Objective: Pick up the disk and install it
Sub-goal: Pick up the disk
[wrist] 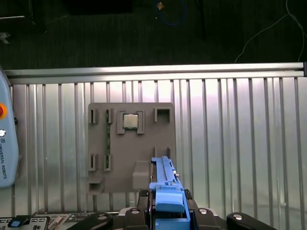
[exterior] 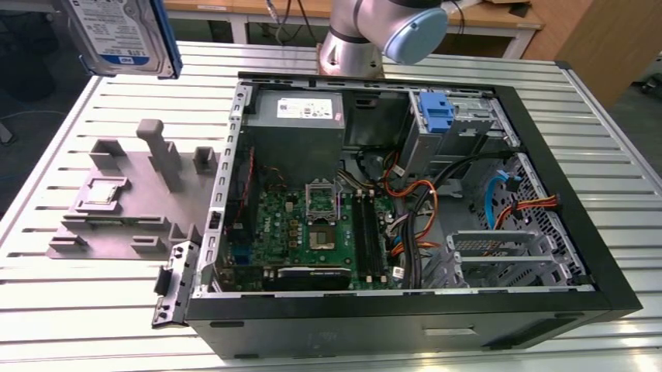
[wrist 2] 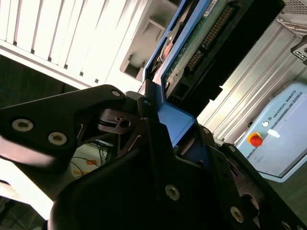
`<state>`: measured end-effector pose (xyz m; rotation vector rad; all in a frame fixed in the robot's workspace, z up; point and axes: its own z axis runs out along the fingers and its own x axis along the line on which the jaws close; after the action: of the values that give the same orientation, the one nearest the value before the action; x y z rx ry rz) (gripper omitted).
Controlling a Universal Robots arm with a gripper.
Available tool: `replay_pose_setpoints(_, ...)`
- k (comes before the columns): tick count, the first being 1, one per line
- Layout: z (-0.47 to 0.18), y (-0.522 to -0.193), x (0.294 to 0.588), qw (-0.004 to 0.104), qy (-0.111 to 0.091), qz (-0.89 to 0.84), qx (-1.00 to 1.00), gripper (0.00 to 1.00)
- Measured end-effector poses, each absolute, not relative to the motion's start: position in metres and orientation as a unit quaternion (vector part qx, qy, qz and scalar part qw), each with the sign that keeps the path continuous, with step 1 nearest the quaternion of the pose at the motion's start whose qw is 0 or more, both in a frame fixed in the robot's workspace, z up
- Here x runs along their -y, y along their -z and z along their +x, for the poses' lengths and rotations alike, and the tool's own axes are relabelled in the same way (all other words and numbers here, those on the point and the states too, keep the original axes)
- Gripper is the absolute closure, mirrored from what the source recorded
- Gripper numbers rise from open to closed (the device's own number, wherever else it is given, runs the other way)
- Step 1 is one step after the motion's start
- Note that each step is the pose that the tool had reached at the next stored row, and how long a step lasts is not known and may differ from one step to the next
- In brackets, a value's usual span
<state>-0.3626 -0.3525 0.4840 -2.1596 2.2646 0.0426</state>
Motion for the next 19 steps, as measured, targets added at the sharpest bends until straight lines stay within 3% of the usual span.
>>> replay_pose_setpoints(19,-0.343,-0.484,0.352,0.006,-0.014,-0.690,-0.724,0.63)
